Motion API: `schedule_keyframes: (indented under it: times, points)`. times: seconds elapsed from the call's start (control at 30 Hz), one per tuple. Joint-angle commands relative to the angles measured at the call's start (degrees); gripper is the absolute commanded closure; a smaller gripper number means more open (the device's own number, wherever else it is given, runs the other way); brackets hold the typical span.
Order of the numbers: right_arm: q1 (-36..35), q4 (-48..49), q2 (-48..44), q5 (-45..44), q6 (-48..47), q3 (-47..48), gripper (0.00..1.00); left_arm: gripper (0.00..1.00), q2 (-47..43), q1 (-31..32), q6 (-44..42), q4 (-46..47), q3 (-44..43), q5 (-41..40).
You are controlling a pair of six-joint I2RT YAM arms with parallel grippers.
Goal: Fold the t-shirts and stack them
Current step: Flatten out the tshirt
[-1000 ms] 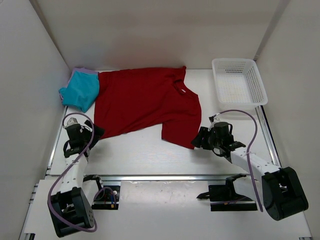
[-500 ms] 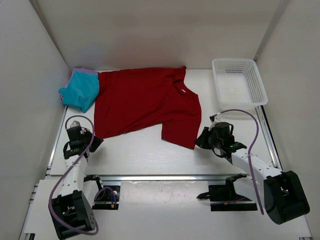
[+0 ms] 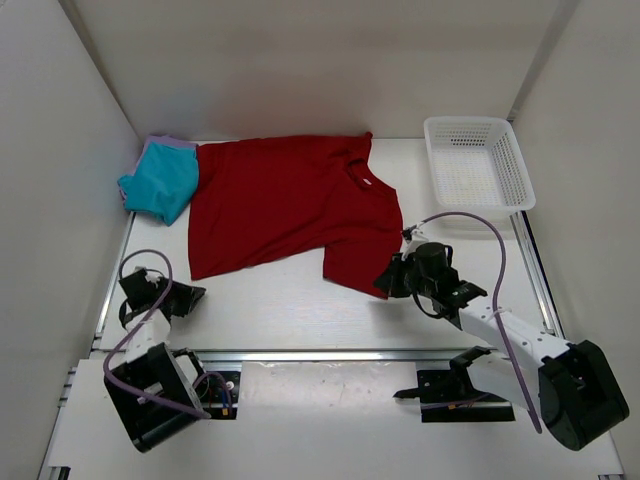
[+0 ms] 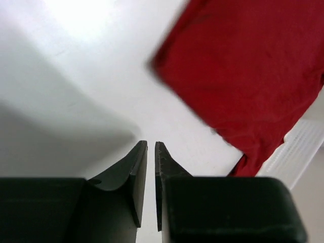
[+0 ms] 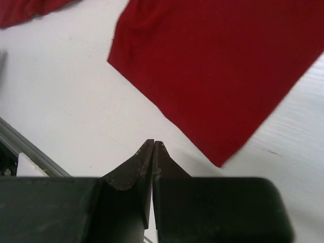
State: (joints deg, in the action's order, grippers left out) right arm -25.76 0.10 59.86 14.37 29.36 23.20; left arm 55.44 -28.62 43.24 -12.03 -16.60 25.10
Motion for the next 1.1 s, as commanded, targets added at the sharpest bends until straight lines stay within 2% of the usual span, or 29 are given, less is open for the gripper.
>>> schedule_keyframes:
  times: [0.0, 0.03, 0.1, 0.13, 0.23, 0.3, 0.37, 0.47, 0.6, 0.67, 0.8, 0.87, 1.0, 1.07]
  points:
    - [-0.96, 4.02, -2.55, -1.03, -1.07, 0.89, 1.00, 0.76, 2.04, -4.15, 2.73, 1.59, 0.87, 3.66]
    - [0.17, 4.38, -2.46, -0.05, -0.11, 0.62, 0.99, 0.75, 1.34, -4.16, 2.81, -0.43, 0.26, 1.98]
    - [1.23, 4.04, -1.50, 1.88, 0.34, 1.31, 0.99, 0.74, -1.99, -0.49, 2.98, -3.16, -2.20, -8.17]
    - [1.32, 3.86, -0.45, 3.11, -0.18, 1.49, 0.98, 0.75, -2.00, 0.66, 3.68, -3.78, -2.64, -10.32]
    - [1.50, 5.61, -0.18, 5.14, 0.43, 1.23, 0.89, 0.69, 0.89, 0.76, 7.71, -0.12, -1.16, -10.34]
    - [0.36, 5.44, 0.00, 4.09, 0.17, 1.41, 0.78, 0.61, 2.56, -0.03, 10.18, 2.79, 0.59, -11.56]
    - [0.18, 5.26, -0.53, 3.38, -0.27, 1.50, 0.74, 0.60, 3.97, 1.72, 12.47, 3.86, 0.52, -14.02]
    - [0.45, 4.92, -2.45, 3.39, -0.27, 0.71, 0.73, 0.59, 5.64, 7.16, 14.40, 3.50, -1.59, -18.95]
    - [0.62, 5.09, -3.87, 3.21, -0.27, 0.18, 0.75, 0.55, 8.89, 10.24, 17.92, 6.22, -2.12, -22.28]
    - [0.36, 5.26, -4.13, 3.29, -0.19, -0.26, 0.75, 0.56, 11.43, 10.34, 19.33, 6.93, -1.68, -22.82]
    - [0.45, 4.74, -4.40, 3.65, -0.27, 0.00, 0.71, 0.56, 10.39, 9.20, 21.88, 8.95, 0.07, -24.57]
    - [0.53, 4.47, -4.57, 4.00, -0.01, 0.18, 0.71, 0.49, 9.25, 9.02, 21.97, 9.92, 0.95, -25.01]
    - [0.80, 4.91, -5.45, 4.26, -0.09, -0.08, 0.71, 0.51, 11.00, 8.41, 22.23, 11.50, 1.22, -25.01]
    - [0.97, 4.82, -5.54, 4.35, 0.34, -0.26, 0.71, 0.56, 12.15, 8.76, 22.23, 14.31, 0.96, -25.01]
